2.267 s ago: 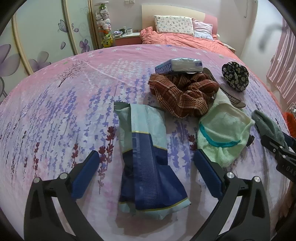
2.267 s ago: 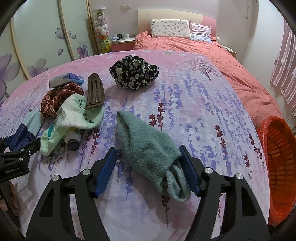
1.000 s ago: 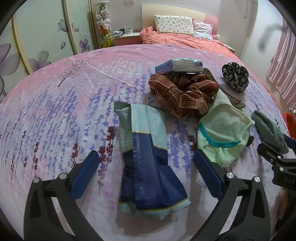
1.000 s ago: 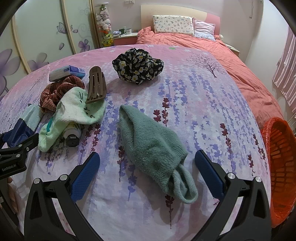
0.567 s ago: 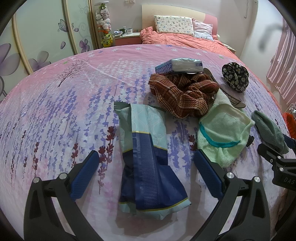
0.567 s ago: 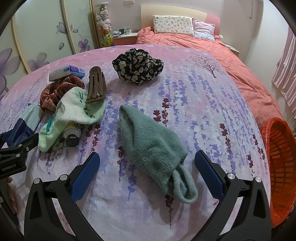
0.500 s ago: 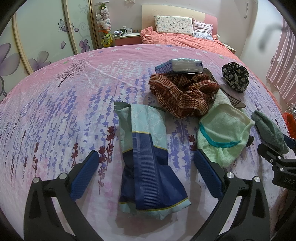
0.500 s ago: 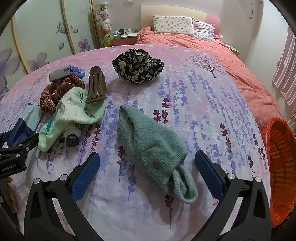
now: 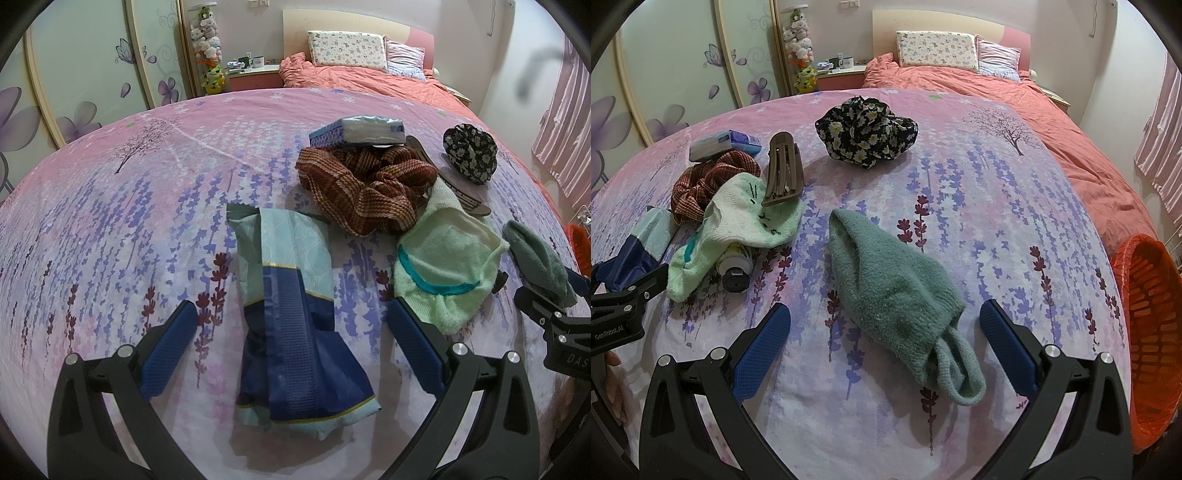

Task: Collect trash
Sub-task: 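Close the right tool on the green sock while the left tool grasps the blue snack bag, then carry the sock and snack bag in both tools over the orange basket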

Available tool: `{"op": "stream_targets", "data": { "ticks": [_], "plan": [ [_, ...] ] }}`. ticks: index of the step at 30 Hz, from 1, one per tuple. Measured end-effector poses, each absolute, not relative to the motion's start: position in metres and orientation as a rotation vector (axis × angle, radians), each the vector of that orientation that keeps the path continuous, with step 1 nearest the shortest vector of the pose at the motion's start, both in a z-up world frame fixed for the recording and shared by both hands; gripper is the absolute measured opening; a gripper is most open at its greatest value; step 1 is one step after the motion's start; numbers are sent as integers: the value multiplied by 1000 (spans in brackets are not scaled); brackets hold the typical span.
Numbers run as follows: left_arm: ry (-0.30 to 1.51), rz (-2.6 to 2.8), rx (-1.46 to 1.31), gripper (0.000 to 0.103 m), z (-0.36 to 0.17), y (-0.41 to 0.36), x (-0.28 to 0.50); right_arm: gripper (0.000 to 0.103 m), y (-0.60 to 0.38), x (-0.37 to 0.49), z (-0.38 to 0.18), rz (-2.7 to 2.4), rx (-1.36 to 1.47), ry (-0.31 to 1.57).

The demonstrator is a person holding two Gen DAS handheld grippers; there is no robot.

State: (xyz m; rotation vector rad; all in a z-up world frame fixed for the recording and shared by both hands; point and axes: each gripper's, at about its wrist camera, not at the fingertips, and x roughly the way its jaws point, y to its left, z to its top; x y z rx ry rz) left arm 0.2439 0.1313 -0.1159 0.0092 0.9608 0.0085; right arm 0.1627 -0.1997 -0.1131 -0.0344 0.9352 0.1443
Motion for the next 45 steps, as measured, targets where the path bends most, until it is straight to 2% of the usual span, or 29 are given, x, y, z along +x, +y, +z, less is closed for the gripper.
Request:
{"op": "stream_targets", "data": {
  "ticks": [5,9,12,16,20,23,24,25,32,45],
  "plan": [
    [944,20,32,99,-110,137,241,100,-198,159,-113,144,-40,933],
    [912,9,37,99,-100,143,242,73,-202,155,-108,144,-30,906],
    [915,-6,19,98,-98,145,249,66,-208,157,-105,147,0,901],
    [927,-25,10,87,-99,142,255,53,-209,153,-103,173,16,892],
    [942,-46,-2,81,-104,140,254,44,-208,148,-102,196,29,890],
    [938,-45,24,70,-108,133,251,27,-208,145,-102,202,26,882],
    [931,-46,34,60,-108,131,250,16,-208,143,-102,216,36,883],
    [925,-54,34,48,-107,131,248,13,-208,143,-102,225,45,885],
    [888,-92,-26,46,-95,137,240,11,-216,136,-89,227,92,853],
    [748,-77,-26,44,-36,134,211,11,-240,113,-43,191,109,718]
  ]
}}
